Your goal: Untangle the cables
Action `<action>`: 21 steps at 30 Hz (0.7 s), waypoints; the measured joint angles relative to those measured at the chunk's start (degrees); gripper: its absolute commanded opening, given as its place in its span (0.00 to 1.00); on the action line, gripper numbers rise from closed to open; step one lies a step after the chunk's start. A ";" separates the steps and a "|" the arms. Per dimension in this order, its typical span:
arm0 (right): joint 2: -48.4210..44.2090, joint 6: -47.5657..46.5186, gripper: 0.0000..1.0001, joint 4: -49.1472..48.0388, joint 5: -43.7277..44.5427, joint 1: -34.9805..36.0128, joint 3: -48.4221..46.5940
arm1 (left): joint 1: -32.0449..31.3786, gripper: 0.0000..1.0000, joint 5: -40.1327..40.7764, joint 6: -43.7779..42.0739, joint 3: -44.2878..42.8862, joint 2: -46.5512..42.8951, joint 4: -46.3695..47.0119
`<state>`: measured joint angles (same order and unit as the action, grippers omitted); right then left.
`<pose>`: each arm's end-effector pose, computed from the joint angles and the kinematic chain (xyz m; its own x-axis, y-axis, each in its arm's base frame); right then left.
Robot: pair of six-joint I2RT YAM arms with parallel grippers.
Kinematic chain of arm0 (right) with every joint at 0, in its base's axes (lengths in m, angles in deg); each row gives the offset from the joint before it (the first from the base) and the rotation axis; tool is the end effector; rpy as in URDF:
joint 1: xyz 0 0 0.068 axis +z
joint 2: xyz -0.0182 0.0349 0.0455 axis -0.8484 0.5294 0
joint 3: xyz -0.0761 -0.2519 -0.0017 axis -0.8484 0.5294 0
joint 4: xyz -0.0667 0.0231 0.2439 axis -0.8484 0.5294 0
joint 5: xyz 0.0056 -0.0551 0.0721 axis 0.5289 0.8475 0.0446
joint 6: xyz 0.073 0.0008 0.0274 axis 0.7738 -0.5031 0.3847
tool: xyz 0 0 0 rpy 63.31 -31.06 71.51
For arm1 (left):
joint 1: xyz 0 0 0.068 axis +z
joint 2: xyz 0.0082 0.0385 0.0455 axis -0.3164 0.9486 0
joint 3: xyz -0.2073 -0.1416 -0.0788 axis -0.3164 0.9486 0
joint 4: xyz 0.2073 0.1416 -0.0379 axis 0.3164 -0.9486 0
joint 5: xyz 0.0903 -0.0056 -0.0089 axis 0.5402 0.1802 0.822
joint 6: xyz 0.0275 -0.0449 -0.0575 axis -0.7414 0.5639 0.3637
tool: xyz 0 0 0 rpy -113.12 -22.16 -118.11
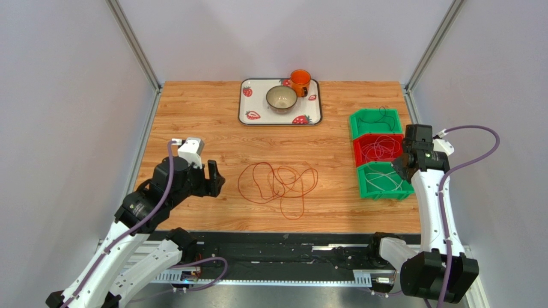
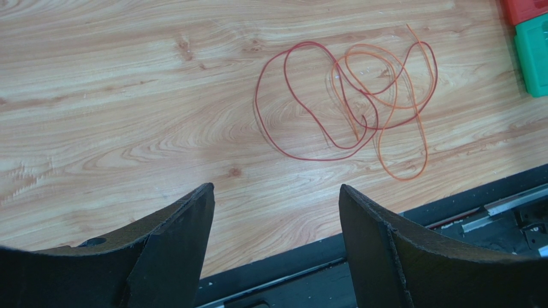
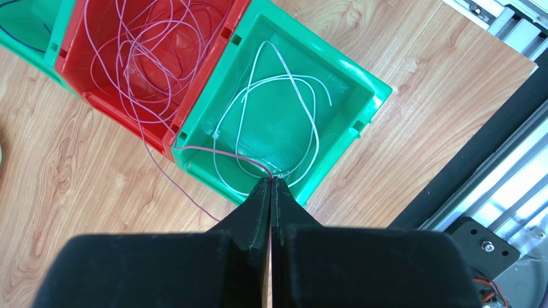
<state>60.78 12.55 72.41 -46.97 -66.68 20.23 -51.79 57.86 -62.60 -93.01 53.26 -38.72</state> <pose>0.1936 -0.0529 0.2688 -0.4103 0.7182 -0.5620 0.8201 0.5601 0.1171 0.1208 -0.0690 0.3074 -0.6047 -0.0700 -0.7934 0.2342 0.9365 -0.2612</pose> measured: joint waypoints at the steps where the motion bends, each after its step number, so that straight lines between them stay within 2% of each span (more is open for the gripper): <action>1: -0.02 0.15 0.00 0.37 0.00 0.00 -0.24 | 0.00 0.79 0.00 0.00 0.00 -0.02 0.00; 14: -0.22 1.97 0.00 5.14 -1.03 0.00 -1.95 | 0.00 0.79 0.00 0.00 0.00 -0.33 0.00; 21: 7.69 2.19 0.00 4.79 -1.27 0.00 -5.70 | 0.00 0.79 0.04 0.02 0.00 -0.33 0.00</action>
<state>68.47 14.73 77.20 -48.23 -66.68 14.52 -51.79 57.91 -62.57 -93.01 52.94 -38.72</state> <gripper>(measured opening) 0.005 0.795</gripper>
